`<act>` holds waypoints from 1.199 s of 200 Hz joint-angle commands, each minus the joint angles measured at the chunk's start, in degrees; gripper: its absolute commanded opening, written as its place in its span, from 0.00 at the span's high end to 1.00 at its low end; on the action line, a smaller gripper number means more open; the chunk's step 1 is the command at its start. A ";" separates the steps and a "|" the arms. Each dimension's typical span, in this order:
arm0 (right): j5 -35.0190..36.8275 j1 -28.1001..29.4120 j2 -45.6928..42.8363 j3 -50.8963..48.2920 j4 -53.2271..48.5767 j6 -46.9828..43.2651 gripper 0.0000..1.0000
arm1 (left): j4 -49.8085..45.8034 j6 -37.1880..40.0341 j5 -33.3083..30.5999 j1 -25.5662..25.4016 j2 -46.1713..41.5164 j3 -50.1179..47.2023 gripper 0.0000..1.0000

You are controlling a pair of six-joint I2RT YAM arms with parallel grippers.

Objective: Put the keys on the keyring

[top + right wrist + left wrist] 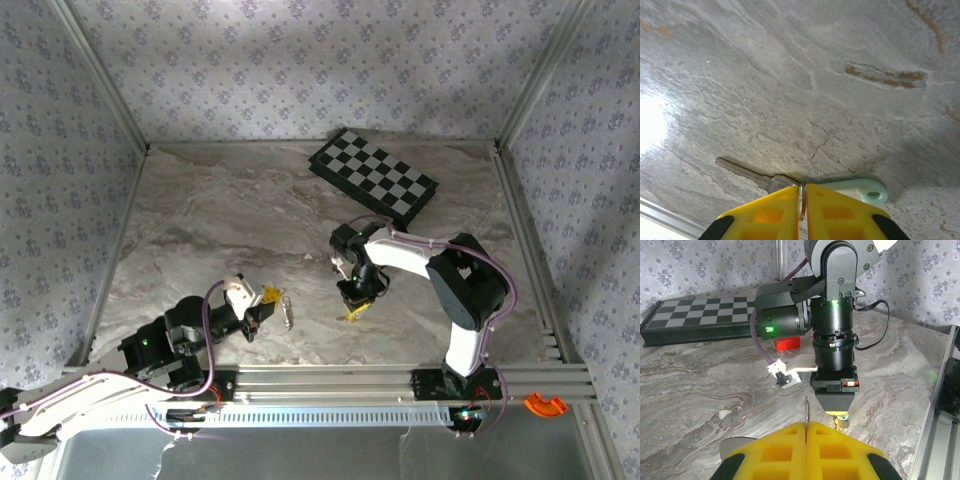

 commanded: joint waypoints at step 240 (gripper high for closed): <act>10.64 6.74 -22.40 -22.14 28.83 8.35 1.00 | 0.35 0.50 -1.66 -1.65 -2.48 0.75 1.00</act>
